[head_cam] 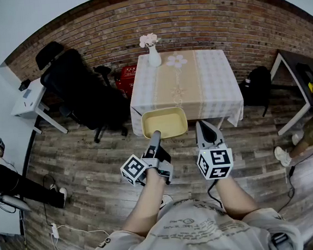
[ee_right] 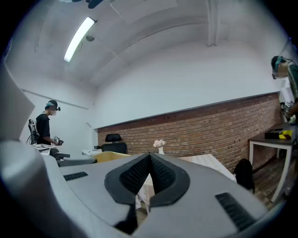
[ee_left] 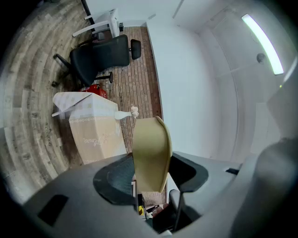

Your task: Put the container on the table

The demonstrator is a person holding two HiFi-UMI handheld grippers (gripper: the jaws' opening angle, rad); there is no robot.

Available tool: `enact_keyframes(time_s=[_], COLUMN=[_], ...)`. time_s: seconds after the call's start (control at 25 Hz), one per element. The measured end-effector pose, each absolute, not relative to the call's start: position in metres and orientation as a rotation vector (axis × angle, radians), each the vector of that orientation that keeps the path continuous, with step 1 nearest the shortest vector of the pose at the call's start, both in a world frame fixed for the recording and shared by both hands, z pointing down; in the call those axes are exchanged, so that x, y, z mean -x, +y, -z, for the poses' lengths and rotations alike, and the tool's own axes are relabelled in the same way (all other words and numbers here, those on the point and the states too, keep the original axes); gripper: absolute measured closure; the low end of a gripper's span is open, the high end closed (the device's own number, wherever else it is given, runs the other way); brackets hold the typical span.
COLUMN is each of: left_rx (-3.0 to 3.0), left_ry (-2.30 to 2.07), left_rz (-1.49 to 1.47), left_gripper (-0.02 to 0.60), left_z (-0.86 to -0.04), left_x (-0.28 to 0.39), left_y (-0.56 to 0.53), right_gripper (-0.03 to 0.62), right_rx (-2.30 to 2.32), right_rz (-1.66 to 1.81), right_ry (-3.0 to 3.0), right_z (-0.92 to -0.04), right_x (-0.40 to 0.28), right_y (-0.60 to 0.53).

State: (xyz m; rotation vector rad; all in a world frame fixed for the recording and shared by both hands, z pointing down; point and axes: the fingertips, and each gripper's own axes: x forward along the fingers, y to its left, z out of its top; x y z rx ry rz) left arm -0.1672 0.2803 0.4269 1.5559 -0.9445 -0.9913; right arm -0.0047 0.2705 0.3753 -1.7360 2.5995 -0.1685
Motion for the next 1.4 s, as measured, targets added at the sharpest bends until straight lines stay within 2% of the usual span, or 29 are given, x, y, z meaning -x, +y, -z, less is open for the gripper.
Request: enact_keyframes(time_s=[0.92, 1.4], left_rx=[-1.533, -1.544], left_ry=[-0.96, -0.932], left_rz=[0.984, 1.028], left_gripper=[0.351, 0.351], left_z=[-0.442, -0.453], left_x=[0.113, 0.101], left_y=[0.299, 0.27], right_gripper=[0.591, 0.592], right_rx=[1.7, 1.686], right_rz=[0.164, 0.112], right_ry=[2.631, 2.625], right_z=[-0.383, -0.387], right_x=[-0.047, -0.06], right_y=[0.294, 0.266])
